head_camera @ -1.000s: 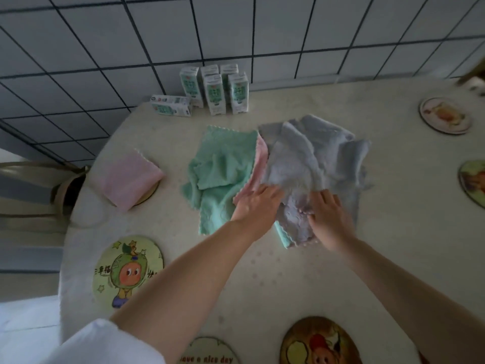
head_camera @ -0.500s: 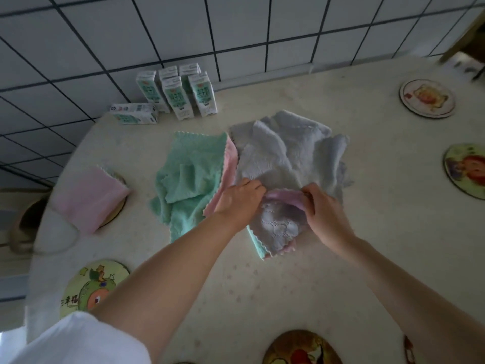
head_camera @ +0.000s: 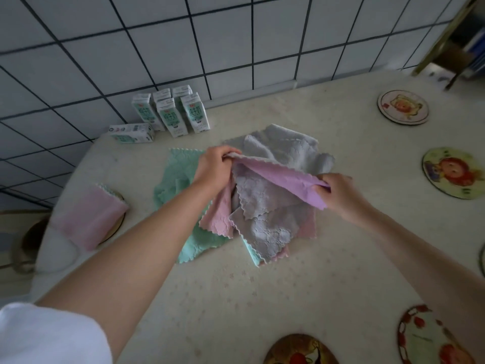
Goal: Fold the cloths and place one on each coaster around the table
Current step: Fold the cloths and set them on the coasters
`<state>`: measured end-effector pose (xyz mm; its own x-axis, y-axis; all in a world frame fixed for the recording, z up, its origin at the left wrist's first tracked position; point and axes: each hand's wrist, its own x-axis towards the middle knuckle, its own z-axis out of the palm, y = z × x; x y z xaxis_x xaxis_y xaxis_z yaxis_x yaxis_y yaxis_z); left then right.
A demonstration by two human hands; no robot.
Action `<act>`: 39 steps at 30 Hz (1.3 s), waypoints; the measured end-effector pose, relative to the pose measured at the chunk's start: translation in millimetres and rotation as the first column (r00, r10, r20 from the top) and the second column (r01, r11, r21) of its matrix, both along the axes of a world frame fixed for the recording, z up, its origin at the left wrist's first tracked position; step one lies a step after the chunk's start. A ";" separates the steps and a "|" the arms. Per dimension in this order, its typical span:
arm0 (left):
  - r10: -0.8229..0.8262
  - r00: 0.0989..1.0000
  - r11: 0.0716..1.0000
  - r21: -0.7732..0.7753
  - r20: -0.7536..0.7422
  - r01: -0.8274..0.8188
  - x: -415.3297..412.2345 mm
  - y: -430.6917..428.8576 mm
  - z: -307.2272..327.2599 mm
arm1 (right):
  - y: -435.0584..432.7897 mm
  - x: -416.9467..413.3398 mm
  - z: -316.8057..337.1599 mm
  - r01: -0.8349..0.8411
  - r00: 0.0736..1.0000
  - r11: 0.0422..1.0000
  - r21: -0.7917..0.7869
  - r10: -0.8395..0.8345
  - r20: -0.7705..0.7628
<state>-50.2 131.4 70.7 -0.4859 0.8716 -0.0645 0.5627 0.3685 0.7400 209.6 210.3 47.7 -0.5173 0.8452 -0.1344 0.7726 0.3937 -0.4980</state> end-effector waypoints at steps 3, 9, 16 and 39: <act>0.026 0.998 0.995 0.101 -0.054 -0.020 -6.4 1.4 19.2 | 0.8 -10.6 29.7 0.067 0.993 0.997 -0.024 -0.069 -0.091; 0.006 0.950 0.959 0.270 -0.311 0.083 -32.7 -36.8 65.9 | -17.7 -42.0 81.6 0.119 0.970 0.989 0.088 -0.096 -0.225; 0.063 0.881 0.963 0.259 -0.468 0.069 -77.3 -153.2 93.2 | -80.5 -73.6 94.5 -0.213 0.931 0.966 0.144 0.245 -0.271; 0.089 0.961 0.988 -0.099 -0.261 -0.119 24.4 -522.9 -65.1 | -336.0 -23.3 -26.4 -0.654 0.744 0.729 -0.202 0.668 0.002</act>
